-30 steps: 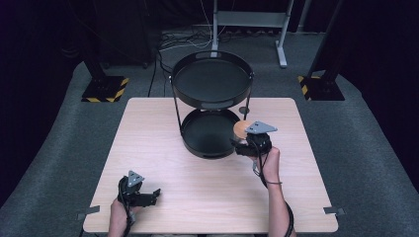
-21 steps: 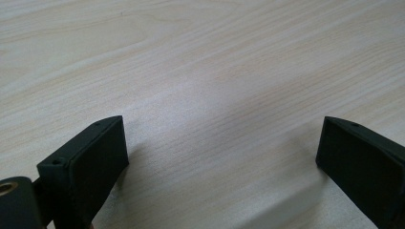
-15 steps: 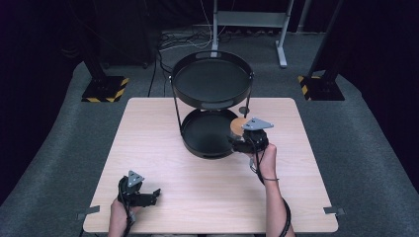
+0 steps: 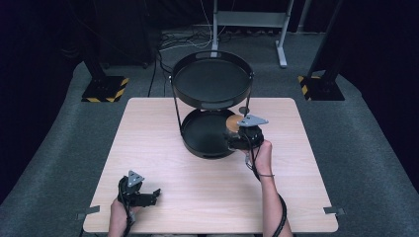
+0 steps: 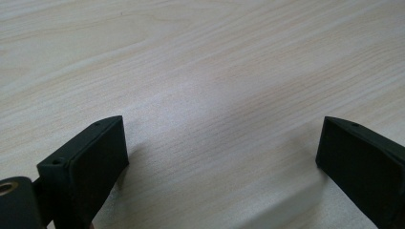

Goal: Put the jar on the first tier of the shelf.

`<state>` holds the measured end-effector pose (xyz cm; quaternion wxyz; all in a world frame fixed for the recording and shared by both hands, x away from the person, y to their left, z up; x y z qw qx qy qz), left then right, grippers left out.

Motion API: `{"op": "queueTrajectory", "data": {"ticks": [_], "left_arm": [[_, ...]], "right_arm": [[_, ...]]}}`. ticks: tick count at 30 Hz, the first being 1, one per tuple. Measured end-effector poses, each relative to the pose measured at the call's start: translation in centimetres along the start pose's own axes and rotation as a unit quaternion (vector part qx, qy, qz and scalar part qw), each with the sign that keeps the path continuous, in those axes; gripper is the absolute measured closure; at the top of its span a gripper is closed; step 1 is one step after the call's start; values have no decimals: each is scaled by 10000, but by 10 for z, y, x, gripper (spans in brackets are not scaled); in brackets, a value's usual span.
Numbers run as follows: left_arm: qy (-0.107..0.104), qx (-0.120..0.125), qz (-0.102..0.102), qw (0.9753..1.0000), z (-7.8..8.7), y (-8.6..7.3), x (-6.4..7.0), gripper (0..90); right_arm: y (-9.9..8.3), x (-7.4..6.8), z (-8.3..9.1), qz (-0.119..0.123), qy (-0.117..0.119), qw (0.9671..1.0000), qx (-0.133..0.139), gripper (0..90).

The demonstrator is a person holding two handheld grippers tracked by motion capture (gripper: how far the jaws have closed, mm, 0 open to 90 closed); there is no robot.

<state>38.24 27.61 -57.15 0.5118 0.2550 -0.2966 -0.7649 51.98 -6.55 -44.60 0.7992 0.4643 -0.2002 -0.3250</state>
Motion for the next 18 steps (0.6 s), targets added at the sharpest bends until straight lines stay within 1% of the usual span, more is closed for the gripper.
{"op": "queueTrajectory", "data": {"ticks": [18], "left_arm": [[0,0,0,10000,0,0,0,32]], "right_arm": [[4,2,-18,-59,12,10000,-37,258]]}}
Point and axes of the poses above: each handheld gripper's, and its own axes: z roughly backward along the jaws, y roughly out of its top, x roughly to its right, the point moved 6 cm from there along -z, roughly forward along the jaws, and after that the axes turned 7 degrees about y, right-handed, at the moved point
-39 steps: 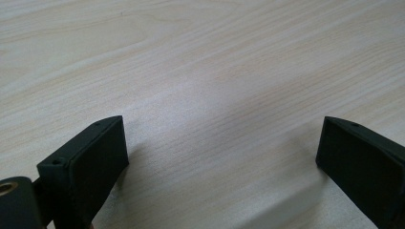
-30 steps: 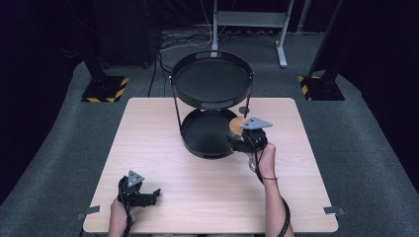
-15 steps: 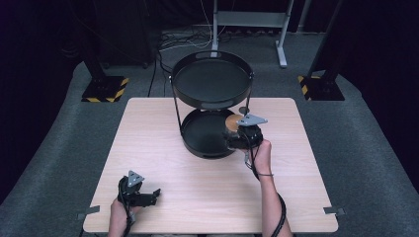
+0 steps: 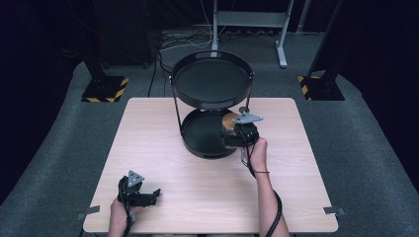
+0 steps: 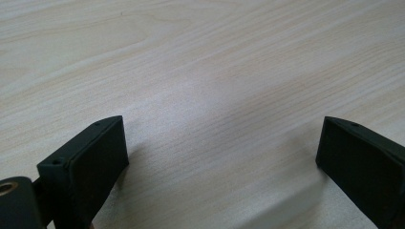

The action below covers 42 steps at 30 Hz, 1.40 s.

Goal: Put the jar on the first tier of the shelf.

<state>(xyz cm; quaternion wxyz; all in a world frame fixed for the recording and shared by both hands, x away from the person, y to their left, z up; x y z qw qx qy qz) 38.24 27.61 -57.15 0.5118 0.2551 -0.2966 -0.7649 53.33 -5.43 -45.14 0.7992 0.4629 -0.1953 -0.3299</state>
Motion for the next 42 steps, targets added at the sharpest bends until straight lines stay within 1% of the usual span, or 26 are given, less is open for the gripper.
{"op": "queueTrajectory", "data": {"ticks": [15,23,32,42], "left_arm": [[0,1,-2,10000,0,0,0,33],[0,1,0,10000,0,0,0,32],[0,1,-2,10000,0,0,0,32],[0,3,-1,10000,0,0,0,33]], "right_arm": [[2,0,-18,-64,-1,10000,-40,258],[0,1,-31,-145,21,9999,-74,258],[-2,2,-46,-254,-17,9997,-24,258],[-6,-2,-63,-292,35,9995,-82,258]]}}
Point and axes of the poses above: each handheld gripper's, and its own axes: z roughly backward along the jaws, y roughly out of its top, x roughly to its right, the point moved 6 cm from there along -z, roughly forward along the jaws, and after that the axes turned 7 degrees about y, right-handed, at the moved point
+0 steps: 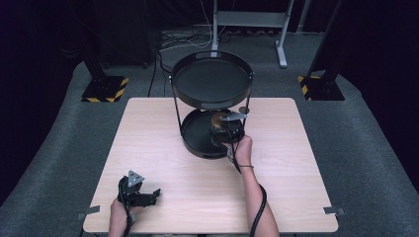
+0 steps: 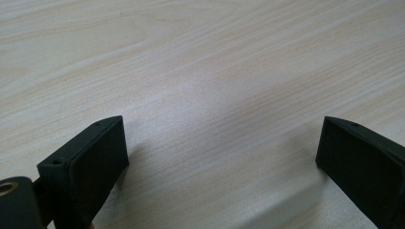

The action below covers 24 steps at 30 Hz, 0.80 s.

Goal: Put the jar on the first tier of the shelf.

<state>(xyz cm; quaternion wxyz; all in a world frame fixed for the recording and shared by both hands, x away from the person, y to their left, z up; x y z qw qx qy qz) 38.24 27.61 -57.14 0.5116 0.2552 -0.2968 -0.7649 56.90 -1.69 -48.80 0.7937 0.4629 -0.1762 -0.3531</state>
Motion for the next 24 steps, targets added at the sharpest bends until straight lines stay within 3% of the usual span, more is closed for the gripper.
{"op": "queueTrajectory", "data": {"ticks": [15,24], "left_arm": [[0,-1,0,10000,0,0,0,33],[0,-1,-1,10000,0,0,0,33]], "right_arm": [[-14,-1,-25,-88,18,9997,-214,258],[-18,-1,-27,-50,119,9999,-56,258]]}}
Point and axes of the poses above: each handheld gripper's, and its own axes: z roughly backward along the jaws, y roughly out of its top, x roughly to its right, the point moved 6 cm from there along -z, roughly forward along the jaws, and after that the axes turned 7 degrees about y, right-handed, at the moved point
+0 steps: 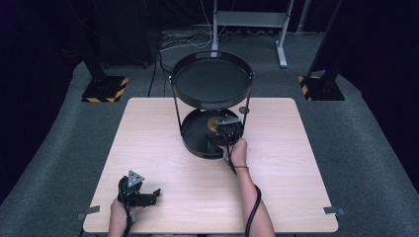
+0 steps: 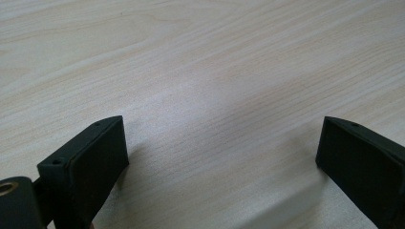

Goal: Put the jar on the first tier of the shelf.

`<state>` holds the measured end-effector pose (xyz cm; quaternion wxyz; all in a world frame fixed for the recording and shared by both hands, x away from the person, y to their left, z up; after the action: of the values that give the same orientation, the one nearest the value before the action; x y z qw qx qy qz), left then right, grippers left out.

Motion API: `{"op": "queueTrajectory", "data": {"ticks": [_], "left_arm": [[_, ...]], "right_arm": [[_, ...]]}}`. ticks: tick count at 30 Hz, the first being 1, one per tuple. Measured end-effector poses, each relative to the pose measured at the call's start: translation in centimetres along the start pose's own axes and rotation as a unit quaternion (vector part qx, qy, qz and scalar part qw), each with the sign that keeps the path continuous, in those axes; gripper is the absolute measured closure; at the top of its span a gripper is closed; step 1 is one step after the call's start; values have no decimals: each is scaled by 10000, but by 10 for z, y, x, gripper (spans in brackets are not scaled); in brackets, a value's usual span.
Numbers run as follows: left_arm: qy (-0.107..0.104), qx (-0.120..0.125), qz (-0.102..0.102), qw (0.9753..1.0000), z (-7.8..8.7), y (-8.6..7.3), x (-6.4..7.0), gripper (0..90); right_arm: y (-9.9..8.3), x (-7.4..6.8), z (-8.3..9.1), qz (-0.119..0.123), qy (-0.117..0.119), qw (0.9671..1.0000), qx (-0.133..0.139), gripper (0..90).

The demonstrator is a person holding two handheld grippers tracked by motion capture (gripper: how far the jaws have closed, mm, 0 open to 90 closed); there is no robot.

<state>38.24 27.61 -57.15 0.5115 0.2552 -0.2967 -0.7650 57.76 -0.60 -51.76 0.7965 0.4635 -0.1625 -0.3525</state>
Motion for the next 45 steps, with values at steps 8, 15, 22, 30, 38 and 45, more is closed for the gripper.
{"op": "queueTrajectory", "data": {"ticks": [8,15,22,30,38,45], "left_arm": [[-1,2,-3,10000,0,0,0,34],[-2,2,1,10000,0,0,0,34],[-2,1,2,10000,0,0,0,33],[-2,0,1,10000,0,0,0,33],[-2,3,-3,10000,0,0,0,34],[-6,3,-4,10000,0,0,0,35]], "right_arm": [[-1,1,0,-1,47,10000,-9,257],[-1,1,0,6,81,10000,11,257],[-1,0,3,-105,114,9997,-213,119],[-3,-8,35,63,69,9988,-478,15],[-21,-12,84,228,-103,9977,-622,13],[-53,-11,127,246,-344,9967,-690,14]]}}
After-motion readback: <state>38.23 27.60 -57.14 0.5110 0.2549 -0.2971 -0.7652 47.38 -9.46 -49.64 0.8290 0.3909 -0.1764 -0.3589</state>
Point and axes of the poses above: each handheld gripper's, and its own axes: z roughly backward along the jaws, y roughly out of its top, x roughly to its right, the point moved 6 cm from there along -z, roughly forward along the jaws, and after that the axes turned 7 degrees about y, right-handed, at the moved point
